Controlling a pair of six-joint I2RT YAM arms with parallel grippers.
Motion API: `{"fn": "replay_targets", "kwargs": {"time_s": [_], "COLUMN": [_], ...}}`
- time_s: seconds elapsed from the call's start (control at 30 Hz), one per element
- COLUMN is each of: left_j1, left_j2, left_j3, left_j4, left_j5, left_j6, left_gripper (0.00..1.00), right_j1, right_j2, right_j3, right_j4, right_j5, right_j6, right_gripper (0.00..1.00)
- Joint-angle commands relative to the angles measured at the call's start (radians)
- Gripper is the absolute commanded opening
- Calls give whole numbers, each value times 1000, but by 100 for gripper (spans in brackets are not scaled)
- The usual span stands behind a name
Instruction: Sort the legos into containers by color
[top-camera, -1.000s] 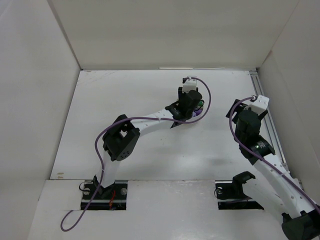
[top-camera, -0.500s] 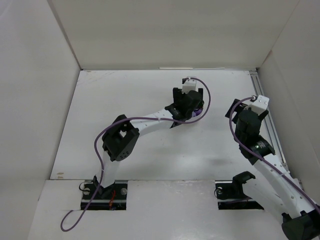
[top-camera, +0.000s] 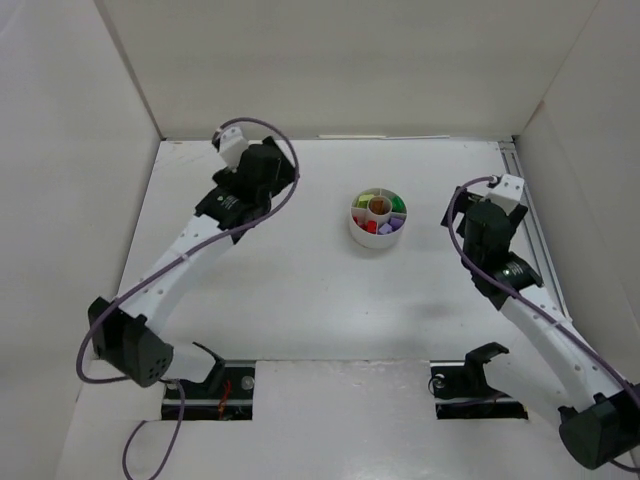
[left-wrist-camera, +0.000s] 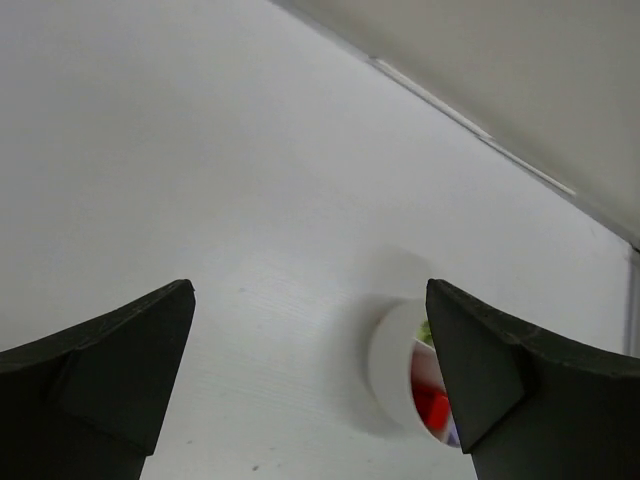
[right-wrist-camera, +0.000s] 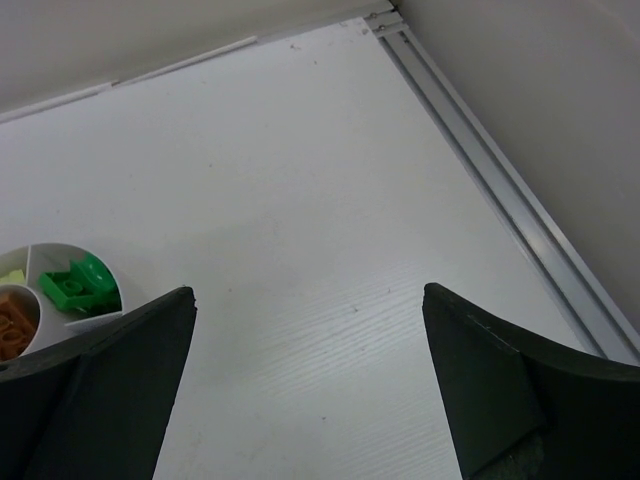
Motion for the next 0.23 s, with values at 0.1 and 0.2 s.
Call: {"fn": "replay_targets", "kwargs": {"time_s": [0.1, 0.2], "left_j1": [77, 97], "left_j2": [-170, -263], "left_j3": [-185, -237], "left_j4": [-288, -236], "left_j5": [-13, 25], "left_j6": [-143, -122], "left_gripper": [99, 99], "right_j1": [-8, -17], "right_j2": [143, 163], "right_j3": [145, 145], "right_j4": [-118, -107], "right_j5": [-10, -42], "right_j6": [25, 25], "right_gripper": [100, 100]}}
